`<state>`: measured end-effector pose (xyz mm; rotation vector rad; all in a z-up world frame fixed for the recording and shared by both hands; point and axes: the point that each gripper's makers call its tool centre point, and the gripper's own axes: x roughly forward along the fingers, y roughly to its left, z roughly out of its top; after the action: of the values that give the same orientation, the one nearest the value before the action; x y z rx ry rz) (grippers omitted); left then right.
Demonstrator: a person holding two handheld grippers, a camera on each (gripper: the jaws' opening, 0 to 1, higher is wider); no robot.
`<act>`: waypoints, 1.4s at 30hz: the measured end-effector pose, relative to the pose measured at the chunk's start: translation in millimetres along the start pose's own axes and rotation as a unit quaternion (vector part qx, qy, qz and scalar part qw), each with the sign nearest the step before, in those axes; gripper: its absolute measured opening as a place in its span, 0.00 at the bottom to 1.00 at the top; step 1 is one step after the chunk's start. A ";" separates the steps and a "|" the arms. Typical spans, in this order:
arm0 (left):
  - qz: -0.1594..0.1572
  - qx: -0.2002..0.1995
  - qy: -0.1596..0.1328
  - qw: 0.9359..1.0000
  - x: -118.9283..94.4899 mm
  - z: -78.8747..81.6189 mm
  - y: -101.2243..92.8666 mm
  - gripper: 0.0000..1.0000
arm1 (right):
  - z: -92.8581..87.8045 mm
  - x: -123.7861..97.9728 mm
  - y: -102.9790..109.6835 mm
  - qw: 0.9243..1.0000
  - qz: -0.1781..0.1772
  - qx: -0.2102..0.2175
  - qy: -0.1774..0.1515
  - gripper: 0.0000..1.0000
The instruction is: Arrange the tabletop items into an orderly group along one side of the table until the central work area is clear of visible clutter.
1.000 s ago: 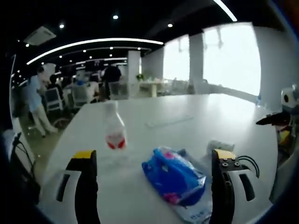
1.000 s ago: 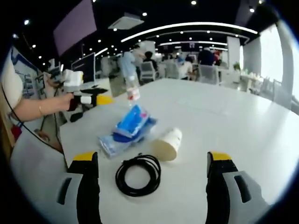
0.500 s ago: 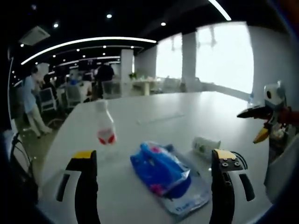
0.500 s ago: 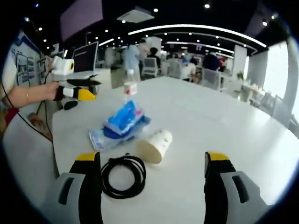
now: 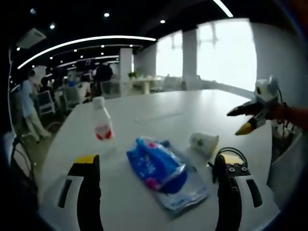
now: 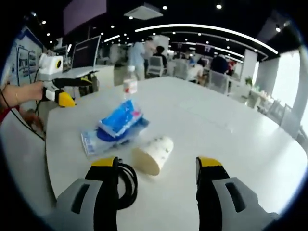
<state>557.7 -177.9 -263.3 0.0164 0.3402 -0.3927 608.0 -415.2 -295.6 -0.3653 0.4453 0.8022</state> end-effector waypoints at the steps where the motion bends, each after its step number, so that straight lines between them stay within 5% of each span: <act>1: 0.001 -0.002 -0.001 1.000 -0.3 -0.2 -0.7 0.99 | -0.9 2.4 -1.0 1.000 0.000 -0.002 0.002 0.60; 9: -0.008 0.008 0.000 1.000 -4.0 1.7 -5.7 0.99 | -9.6 23.7 -2.6 1.000 0.016 -0.015 0.016 0.54; 20: -0.008 0.026 -0.004 1.000 -15.5 3.1 -9.2 0.99 | -17.5 46.9 -1.6 0.998 0.023 -0.046 0.031 0.32; 29: -0.009 0.022 0.000 1.000 -17.1 -0.1 -7.8 0.99 | -23.7 54.6 4.7 0.997 0.032 -0.055 0.041 0.22; 35: -0.010 0.022 0.000 1.000 -16.9 -0.3 -8.2 0.99 | -27.0 57.4 5.9 0.997 0.033 -0.054 0.049 0.05; 42: -0.016 0.026 0.002 1.000 -15.3 -1.5 -12.0 0.99 | -24.7 55.4 4.5 0.998 0.032 -0.042 0.046 0.02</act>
<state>539.4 -183.2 -259.1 0.0622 0.3339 -0.4339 632.6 -390.6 -345.5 -0.4699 0.5129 0.8698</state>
